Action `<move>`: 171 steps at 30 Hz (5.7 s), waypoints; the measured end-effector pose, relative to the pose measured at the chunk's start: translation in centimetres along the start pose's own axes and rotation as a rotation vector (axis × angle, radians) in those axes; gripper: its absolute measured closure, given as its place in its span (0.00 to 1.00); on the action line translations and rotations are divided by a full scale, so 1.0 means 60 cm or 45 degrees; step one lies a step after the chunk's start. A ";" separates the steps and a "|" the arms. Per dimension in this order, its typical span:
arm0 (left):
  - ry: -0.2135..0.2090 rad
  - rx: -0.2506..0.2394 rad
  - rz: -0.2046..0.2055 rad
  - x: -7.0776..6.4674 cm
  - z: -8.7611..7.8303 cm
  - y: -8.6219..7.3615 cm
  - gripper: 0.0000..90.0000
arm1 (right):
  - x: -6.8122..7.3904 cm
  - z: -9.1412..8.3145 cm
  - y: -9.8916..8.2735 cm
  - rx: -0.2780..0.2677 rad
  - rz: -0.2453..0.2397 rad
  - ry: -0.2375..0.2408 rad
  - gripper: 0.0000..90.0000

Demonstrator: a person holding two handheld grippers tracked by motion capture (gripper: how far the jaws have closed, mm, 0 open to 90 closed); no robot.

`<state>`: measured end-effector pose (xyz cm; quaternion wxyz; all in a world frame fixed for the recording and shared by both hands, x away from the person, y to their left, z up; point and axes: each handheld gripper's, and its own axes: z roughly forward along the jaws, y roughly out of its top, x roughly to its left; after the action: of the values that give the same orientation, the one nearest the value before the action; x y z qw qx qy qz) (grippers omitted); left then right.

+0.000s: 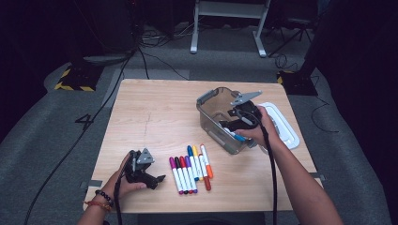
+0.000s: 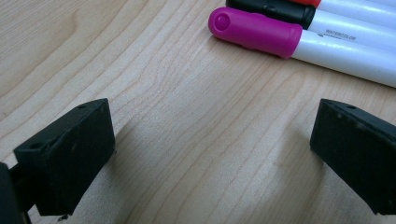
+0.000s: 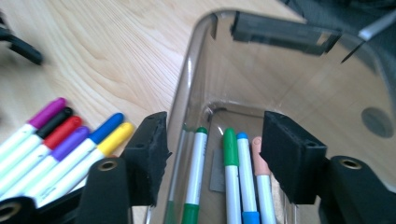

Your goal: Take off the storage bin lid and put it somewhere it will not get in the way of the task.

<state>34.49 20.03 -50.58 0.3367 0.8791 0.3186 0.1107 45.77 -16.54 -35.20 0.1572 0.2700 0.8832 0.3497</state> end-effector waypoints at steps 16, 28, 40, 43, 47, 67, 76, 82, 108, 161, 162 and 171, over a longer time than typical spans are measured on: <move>0.005 0.001 -0.004 -0.001 0.000 0.000 0.00 | 0.096 -0.095 -0.095 -0.205 -0.084 0.095 0.36; 0.007 0.000 -0.006 -0.001 0.000 0.000 0.00 | 0.160 -0.006 -0.155 -0.126 -0.155 0.146 0.38; 0.004 0.001 -0.003 -0.001 0.000 0.000 0.00 | 0.168 0.090 -0.174 -0.054 -0.097 0.164 0.40; 0.006 0.001 -0.003 -0.001 0.000 0.000 0.00 | 0.172 0.108 -0.171 -0.025 -0.106 0.160 0.40; 0.006 0.001 -0.003 -0.001 0.000 0.000 0.00 | 0.167 0.117 -0.174 -0.003 -0.072 0.177 0.45; 0.010 -0.001 -0.007 -0.002 0.000 0.000 0.01 | 0.108 0.096 -0.220 0.033 0.020 0.114 0.83; 0.011 -0.001 -0.010 -0.002 0.000 0.000 0.00 | 0.103 0.078 -0.217 0.006 -0.011 0.136 0.83; 0.011 0.000 -0.010 -0.002 0.000 0.000 0.00 | 0.106 0.064 -0.214 -0.020 -0.039 0.158 0.83; 0.010 0.000 -0.010 -0.002 0.000 0.000 0.00 | 0.129 -0.037 -0.177 -0.199 -0.132 0.215 0.83; 0.010 0.001 -0.007 -0.001 0.000 0.000 0.00 | -0.049 0.058 -0.027 0.216 0.075 0.024 0.83; 0.010 0.001 -0.007 -0.001 0.000 0.000 0.00 | -0.048 0.059 -0.028 0.227 0.075 0.018 0.83; 0.008 0.001 -0.006 -0.001 0.000 0.000 0.00 | -0.038 0.064 -0.036 0.292 0.032 0.048 0.82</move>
<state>34.44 20.00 -50.57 0.3357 0.8782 0.3217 0.1125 48.58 -17.13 -39.19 0.1044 0.2908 0.9167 0.2533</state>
